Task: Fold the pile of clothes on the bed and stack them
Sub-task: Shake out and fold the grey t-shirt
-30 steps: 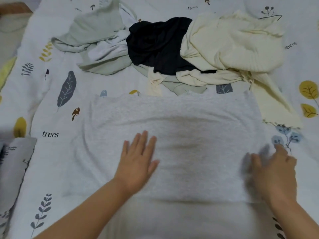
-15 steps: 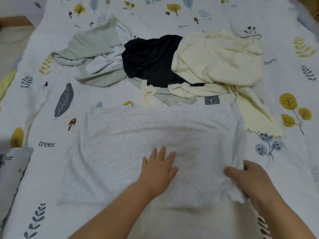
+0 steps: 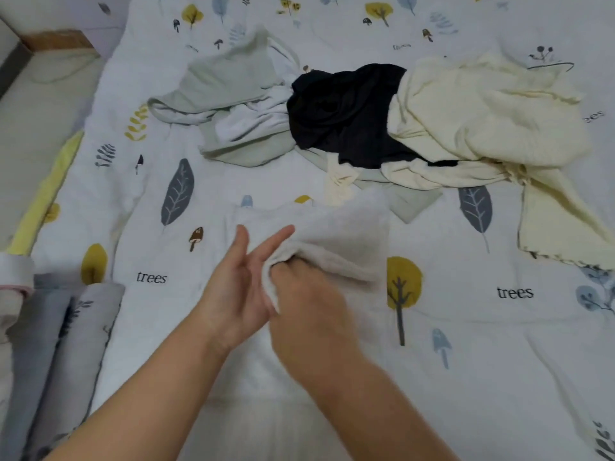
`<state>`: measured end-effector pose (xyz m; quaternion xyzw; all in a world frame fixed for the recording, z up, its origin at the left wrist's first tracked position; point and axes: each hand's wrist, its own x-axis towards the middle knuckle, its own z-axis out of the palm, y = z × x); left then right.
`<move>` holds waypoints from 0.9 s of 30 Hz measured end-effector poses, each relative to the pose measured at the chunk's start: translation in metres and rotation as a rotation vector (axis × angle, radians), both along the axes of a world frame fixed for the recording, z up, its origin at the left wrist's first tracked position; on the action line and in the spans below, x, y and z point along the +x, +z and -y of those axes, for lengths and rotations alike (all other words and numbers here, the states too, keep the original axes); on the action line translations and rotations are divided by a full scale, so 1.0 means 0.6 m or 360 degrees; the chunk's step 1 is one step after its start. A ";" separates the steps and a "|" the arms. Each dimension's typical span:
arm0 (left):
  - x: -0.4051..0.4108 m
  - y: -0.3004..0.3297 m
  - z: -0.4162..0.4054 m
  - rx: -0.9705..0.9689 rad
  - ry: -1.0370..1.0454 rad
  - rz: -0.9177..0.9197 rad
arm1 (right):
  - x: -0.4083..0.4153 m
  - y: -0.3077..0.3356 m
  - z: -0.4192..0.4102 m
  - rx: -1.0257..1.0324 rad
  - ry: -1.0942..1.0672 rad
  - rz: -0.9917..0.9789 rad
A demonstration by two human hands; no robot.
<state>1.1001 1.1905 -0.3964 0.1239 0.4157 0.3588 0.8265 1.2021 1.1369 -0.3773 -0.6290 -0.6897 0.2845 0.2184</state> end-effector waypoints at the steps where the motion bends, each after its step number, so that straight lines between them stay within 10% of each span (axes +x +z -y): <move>1: -0.028 -0.012 0.000 -0.0057 0.0066 -0.0028 | -0.023 -0.010 0.000 -0.0079 0.0131 0.0035; 6: -0.103 -0.074 0.006 -0.0107 -0.0099 -0.0842 | -0.069 -0.070 0.029 -0.0552 0.0505 0.0198; 15: -0.045 -0.122 -0.013 0.1649 -0.1073 -0.2704 | 0.035 -0.105 0.054 -0.0453 -0.0427 0.0500; 19: -0.029 -0.126 -0.056 0.1679 -0.0689 -0.2487 | 0.068 -0.117 0.052 -0.0434 -0.0491 0.0498; 24: -0.056 -0.099 -0.110 -0.0167 0.0740 -0.1187 | 0.084 -0.121 0.047 -0.0454 -0.0632 0.0302; 27: -0.076 -0.107 -0.114 -0.0293 0.0432 -0.1379 | 0.080 -0.122 0.043 -0.0485 -0.0643 0.0295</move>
